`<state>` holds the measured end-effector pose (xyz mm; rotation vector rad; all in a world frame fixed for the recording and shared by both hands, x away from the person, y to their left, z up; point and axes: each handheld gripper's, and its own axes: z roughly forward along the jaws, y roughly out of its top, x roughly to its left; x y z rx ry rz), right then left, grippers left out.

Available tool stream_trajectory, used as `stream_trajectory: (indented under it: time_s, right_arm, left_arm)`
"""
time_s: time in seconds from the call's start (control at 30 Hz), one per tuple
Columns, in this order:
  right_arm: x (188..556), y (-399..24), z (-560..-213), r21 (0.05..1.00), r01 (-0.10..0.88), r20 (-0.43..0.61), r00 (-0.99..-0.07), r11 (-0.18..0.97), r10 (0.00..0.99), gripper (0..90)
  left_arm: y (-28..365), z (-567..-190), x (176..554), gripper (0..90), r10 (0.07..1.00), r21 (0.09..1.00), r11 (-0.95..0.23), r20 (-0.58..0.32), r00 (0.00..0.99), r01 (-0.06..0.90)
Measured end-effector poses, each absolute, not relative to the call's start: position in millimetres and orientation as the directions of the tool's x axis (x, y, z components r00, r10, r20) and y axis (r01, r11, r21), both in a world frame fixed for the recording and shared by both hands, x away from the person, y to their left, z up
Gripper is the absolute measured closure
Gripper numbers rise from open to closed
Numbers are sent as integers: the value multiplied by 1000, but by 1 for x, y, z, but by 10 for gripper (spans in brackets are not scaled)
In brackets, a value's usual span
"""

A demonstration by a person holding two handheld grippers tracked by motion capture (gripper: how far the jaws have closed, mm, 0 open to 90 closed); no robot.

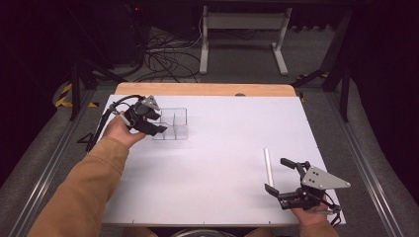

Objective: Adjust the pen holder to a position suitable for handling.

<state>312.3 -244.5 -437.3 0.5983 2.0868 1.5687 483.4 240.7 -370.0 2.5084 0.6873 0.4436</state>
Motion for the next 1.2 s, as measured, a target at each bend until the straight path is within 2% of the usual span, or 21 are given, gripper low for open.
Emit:
stream_trajectory:
  time_s: [0.23,0.4,0.77,1.03,1.2]
  right_arm:
    - [312,-244,-437,964,67,-101,-801,257,590,56]
    - [313,-244,-438,964,71,-97,-804,257,587,56]
    - [314,-243,-439,962,79,-91,-808,260,582,56]
    - [314,-244,-439,963,79,-89,-809,257,581,56]
    - [314,-243,-440,963,84,-82,-811,255,580,56]
  left_arm:
    - [237,-373,488,443,564,501,-762,202,801,410]
    - [236,-379,491,506,557,453,-782,202,805,428]
    - [230,-393,498,560,547,386,-805,188,816,451]
    - [231,-392,497,646,540,377,-812,197,818,445]
    - [233,-390,492,705,504,353,-837,195,842,419]
